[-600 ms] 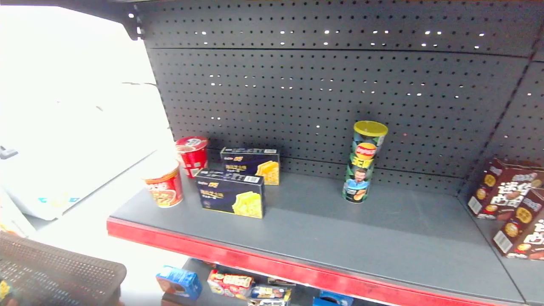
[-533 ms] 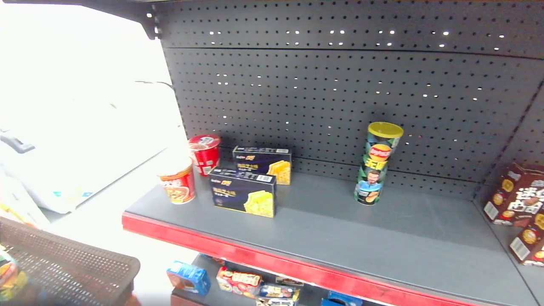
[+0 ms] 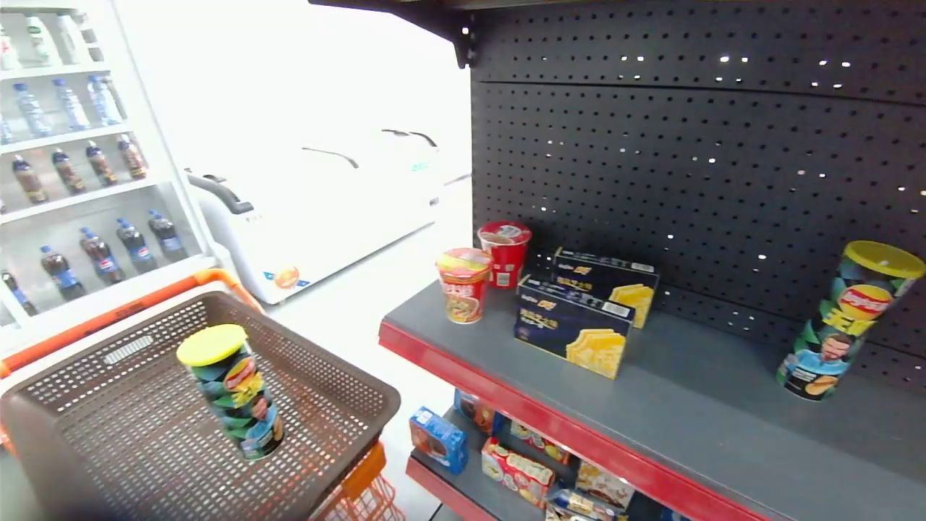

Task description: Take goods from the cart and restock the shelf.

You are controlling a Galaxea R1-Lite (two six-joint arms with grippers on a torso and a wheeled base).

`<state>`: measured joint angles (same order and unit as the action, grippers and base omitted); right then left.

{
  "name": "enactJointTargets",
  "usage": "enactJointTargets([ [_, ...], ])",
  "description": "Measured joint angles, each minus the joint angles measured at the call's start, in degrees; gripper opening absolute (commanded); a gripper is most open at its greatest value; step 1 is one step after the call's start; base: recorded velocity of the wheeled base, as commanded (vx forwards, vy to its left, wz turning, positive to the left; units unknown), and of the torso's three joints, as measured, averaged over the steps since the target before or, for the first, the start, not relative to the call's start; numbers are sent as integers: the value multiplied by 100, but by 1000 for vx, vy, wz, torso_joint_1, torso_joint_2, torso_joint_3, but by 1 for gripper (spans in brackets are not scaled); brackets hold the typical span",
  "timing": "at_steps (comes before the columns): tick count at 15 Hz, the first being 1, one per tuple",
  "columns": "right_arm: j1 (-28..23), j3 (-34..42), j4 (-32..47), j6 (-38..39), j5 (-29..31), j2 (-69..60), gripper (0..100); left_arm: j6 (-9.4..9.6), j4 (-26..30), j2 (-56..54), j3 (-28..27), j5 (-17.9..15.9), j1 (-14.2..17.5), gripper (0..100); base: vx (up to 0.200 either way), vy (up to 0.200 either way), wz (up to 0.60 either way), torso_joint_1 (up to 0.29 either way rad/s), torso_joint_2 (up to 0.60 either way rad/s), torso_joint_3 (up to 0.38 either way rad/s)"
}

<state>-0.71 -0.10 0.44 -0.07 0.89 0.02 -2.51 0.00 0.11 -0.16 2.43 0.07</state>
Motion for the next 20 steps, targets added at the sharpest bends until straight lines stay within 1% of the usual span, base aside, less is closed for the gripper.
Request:
enactJointTargets([
  [4,2,0,2,7,0,0,100,6,0,0,0,2,0,100,0,0,600,4,2,1],
  [7,0,0,5,7,-2,0,100,82,-2,0,-2,-33,4,100,0,0,0,0,0,0],
  [8,-4,0,0,7,0,0,100,173,2,0,-2,-104,-5,100,0,0,0,0,0,0],
  [9,-4,0,-9,7,0,0,100,305,18,2,5,-216,-2,100,0,0,0,0,0,0],
  [10,9,0,5,7,1,0,100,360,10,5,5,-267,6,100,0,0,0,0,0,0],
  [11,0,0,-1,7,1,0,100,456,35,5,5,-379,-7,100,0,0,0,0,0,0],
  [13,-2,0,-1,7,0,0,100,474,35,5,-13,-428,-7,100,0,0,0,0,0,0],
  [14,7,0,0,10,0,0,100,529,33,10,-89,-544,-7,100,0,0,0,0,0,0],
  [16,0,0,0,7,0,0,100,707,38,195,-553,-1052,-37,100,0,0,0,0,0,0],
  [18,2,0,2,7,0,0,100,740,-10,824,-1014,-1504,-82,100,0,0,0,0,0,0],
  [20,0,0,0,7,0,0,100,711,-251,1808,-1408,-1832,-208,100,0,0,0,0,0,0],
])
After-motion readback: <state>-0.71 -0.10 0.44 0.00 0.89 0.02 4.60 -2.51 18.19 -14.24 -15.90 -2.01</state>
